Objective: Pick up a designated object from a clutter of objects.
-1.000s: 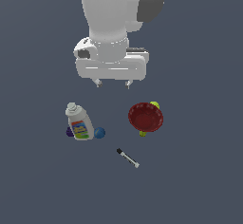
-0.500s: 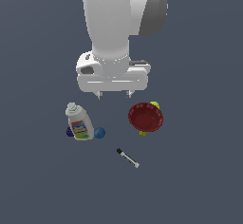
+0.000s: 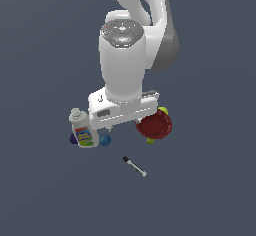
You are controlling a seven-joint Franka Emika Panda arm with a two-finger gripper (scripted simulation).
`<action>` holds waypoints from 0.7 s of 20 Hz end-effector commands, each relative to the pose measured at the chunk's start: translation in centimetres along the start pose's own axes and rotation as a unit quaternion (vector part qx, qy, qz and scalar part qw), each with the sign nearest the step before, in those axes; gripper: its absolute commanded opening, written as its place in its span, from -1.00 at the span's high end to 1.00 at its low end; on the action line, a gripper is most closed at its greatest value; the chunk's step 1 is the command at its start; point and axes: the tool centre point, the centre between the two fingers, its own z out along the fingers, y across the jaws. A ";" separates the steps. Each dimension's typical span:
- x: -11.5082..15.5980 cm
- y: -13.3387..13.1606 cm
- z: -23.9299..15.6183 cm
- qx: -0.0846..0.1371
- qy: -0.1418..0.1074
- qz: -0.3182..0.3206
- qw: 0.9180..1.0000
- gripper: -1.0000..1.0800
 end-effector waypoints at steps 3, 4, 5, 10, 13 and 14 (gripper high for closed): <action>2.4 -0.1 3.6 -0.002 -0.001 -0.071 0.998 -0.92; 2.9 -0.1 4.4 -0.002 -0.001 -0.086 0.996 -0.92; 3.4 -0.1 5.2 -0.002 -0.001 -0.101 0.995 -0.92; 5.5 -0.5 9.5 -0.001 -0.001 -0.177 0.984 -0.92; 6.5 -0.8 11.9 0.000 -0.001 -0.214 0.977 -0.92; 6.7 -0.8 12.5 0.001 0.000 -0.225 0.974 -0.92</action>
